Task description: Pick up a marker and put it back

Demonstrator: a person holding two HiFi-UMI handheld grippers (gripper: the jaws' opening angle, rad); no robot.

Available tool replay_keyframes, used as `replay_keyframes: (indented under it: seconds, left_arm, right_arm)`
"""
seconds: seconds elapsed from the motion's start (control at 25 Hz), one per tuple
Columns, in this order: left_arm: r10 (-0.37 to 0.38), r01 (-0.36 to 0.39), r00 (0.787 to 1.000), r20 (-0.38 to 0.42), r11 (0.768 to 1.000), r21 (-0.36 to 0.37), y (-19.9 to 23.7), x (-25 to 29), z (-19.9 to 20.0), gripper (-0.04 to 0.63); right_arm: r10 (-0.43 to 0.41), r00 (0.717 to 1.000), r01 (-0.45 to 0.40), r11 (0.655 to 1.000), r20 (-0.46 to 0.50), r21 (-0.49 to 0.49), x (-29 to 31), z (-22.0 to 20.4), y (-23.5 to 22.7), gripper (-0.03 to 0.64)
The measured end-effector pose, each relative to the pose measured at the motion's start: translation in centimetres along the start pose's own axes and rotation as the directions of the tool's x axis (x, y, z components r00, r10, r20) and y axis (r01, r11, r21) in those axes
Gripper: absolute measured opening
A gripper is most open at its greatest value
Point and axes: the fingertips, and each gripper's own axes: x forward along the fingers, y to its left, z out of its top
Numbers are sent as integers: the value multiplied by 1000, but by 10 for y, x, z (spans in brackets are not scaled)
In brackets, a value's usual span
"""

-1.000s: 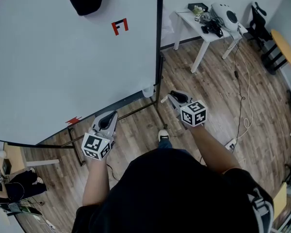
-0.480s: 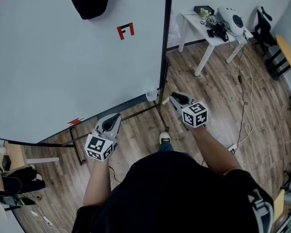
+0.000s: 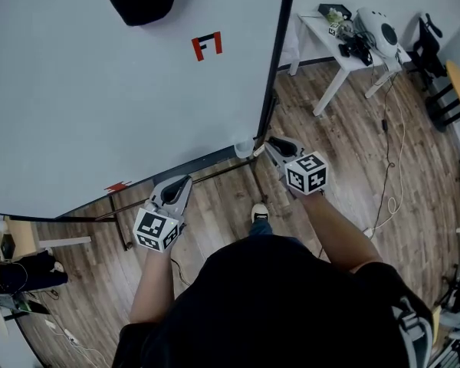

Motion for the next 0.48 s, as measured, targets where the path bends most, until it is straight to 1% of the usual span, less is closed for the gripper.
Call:
replay_keyframes:
  seconds: [0.24,0.48]
  left_arm:
    - [-2,2,1000,-19,1000,-26,6,14,-8,12]
    - [2,-4,999,-44,999,-45,15,25,-16,12]
  right_arm:
    - [20,1000,-20,1000,-4,6,26,4,-10,67]
    - [39,999,-38,999,-38,16,54,-6,-18,67]
